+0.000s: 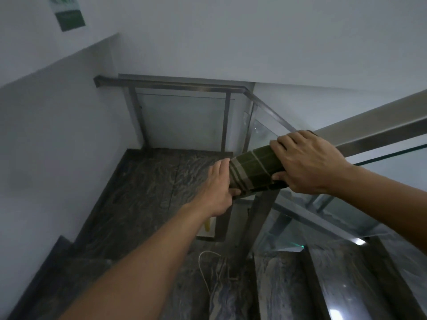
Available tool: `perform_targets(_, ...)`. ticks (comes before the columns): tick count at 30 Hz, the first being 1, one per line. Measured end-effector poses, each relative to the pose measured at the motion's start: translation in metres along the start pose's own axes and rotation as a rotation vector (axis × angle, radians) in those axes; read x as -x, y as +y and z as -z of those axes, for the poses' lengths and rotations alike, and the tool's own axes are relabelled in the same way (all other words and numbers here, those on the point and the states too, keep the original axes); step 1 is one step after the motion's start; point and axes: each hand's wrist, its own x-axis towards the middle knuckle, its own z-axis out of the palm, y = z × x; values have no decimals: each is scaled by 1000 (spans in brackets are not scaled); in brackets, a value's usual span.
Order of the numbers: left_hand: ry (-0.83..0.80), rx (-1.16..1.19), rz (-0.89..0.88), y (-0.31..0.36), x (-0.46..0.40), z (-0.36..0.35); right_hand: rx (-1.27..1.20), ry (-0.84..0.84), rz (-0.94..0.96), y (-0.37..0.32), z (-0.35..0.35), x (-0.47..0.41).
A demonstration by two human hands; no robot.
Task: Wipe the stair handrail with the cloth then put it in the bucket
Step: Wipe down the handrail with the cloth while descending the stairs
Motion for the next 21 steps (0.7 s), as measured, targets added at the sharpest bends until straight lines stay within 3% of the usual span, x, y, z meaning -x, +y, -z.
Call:
perform_targets(11,-9,599,9,-42,12,-40,-8,33,-7,-38,-3,-17)
perform_targets(16,-14,637,-13,-49,18,-43,21,-6,3,-56,-4,-27)
perform_targets(21,-100,526,13,-59,21,-45,53,-21,-5,-68,-8,-34)
